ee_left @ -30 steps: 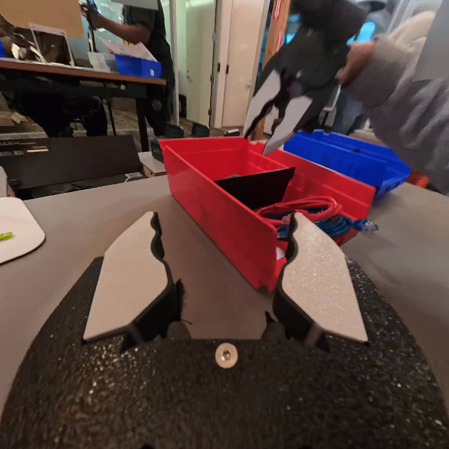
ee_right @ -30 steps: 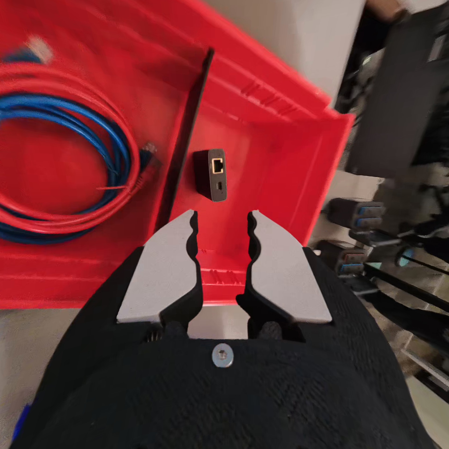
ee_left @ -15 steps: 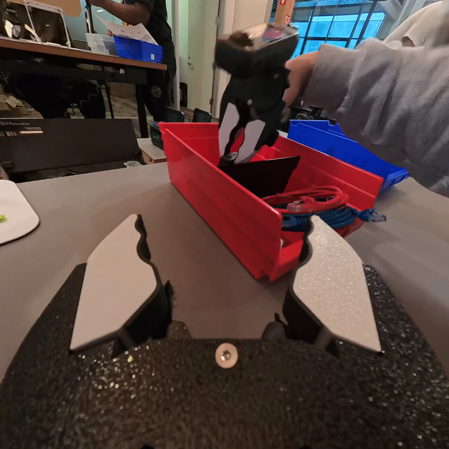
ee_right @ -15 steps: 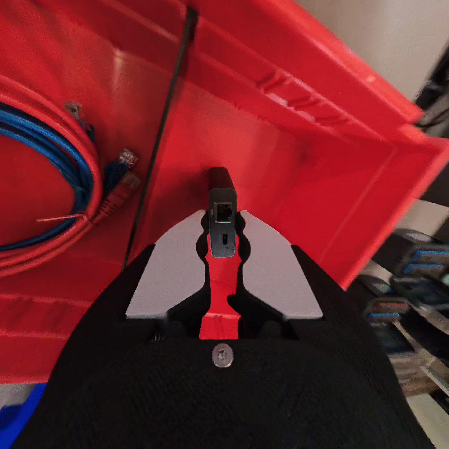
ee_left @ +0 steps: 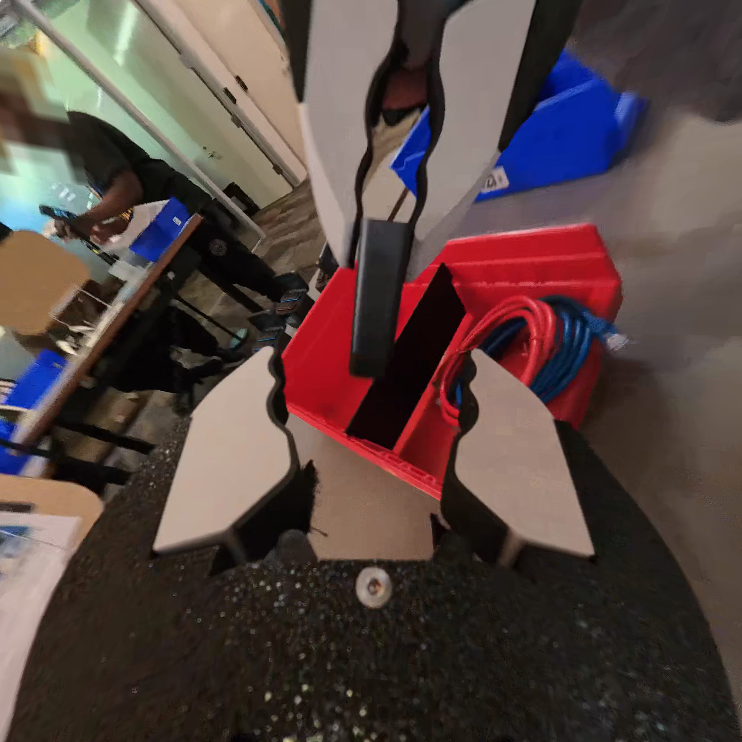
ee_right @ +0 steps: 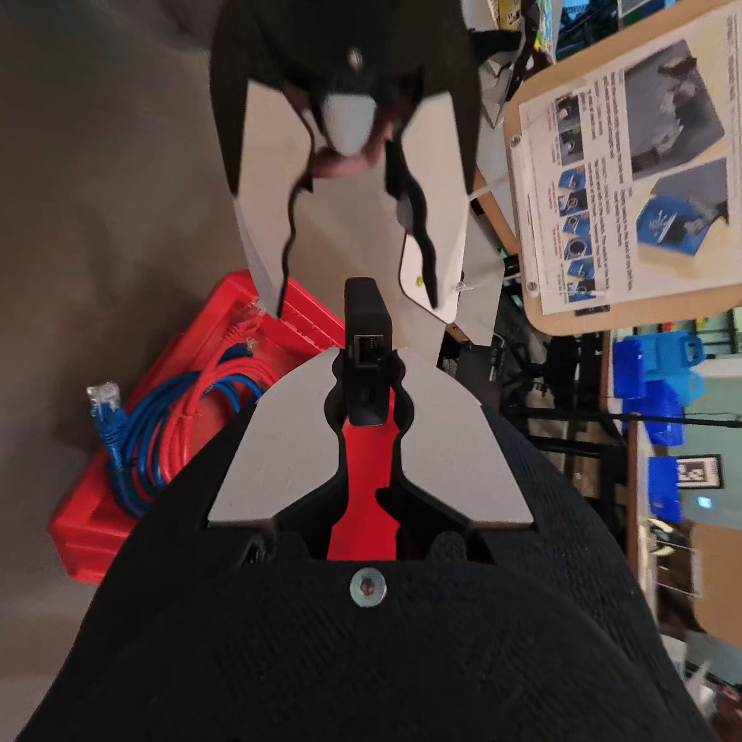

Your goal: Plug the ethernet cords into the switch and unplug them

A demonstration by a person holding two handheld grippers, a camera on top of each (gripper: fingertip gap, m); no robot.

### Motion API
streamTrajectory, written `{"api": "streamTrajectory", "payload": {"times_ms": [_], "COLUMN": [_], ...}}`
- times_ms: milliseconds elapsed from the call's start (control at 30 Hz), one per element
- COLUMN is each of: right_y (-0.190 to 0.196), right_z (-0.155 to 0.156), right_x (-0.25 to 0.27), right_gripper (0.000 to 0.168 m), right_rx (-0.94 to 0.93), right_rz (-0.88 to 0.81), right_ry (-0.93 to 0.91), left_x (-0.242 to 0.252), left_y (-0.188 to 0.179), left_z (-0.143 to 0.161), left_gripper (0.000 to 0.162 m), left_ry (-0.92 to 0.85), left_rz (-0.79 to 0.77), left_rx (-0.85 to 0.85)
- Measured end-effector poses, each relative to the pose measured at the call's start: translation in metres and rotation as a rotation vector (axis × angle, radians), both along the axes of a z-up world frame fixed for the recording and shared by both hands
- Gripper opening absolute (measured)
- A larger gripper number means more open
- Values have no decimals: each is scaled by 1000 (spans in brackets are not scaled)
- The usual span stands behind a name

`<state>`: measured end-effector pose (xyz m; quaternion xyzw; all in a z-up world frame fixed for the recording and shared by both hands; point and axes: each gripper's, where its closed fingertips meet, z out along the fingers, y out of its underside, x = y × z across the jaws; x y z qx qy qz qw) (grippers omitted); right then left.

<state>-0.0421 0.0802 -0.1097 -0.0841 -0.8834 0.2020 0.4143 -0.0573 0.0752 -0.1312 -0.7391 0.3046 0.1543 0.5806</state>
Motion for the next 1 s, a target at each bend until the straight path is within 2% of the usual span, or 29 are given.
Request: {"api": "streamTrajectory", "payload": {"times_ms": [133,167,200,300,433,533,600,667,767,1000], "right_y": [-22,-25,-27,-22,0,-4,-16,-21,-25,-18], "right_z": [3,4,6,8,3,-23,-56,-86,-112,-112], "right_x": [12,14,14,17,29,26,23,16,6,-2], "right_gripper": [20,20,20,26,45,36,37,39,43,29], "right_rx": [33,26,15,-29,-266,-397,-440,-408,-311,51], "right_rz": [31,35,30,-48,-260,-331,-368,-408,-434,-508], "right_ry": [5,7,17,12,-101,-165,-295,-366,-358,-8], "left_x": [15,16,19,11,-35,-57,-64,-65,-66,-66], "left_y": [11,11,10,4,-24,-50,-63,-72,-80,-91], "left_z": [2,4,4,3,-4,-12,-18,-25,-34,-47], "left_gripper": [62,48,26,22,21,21,21,21,21,21], "left_ry": [194,227,263,304,255,212,207,193,159,114], "left_rz": [-2,7,-3,62,244,331,374,390,412,420], "left_rx": [-1,18,29,37,43,84,107,108,80,69]}}
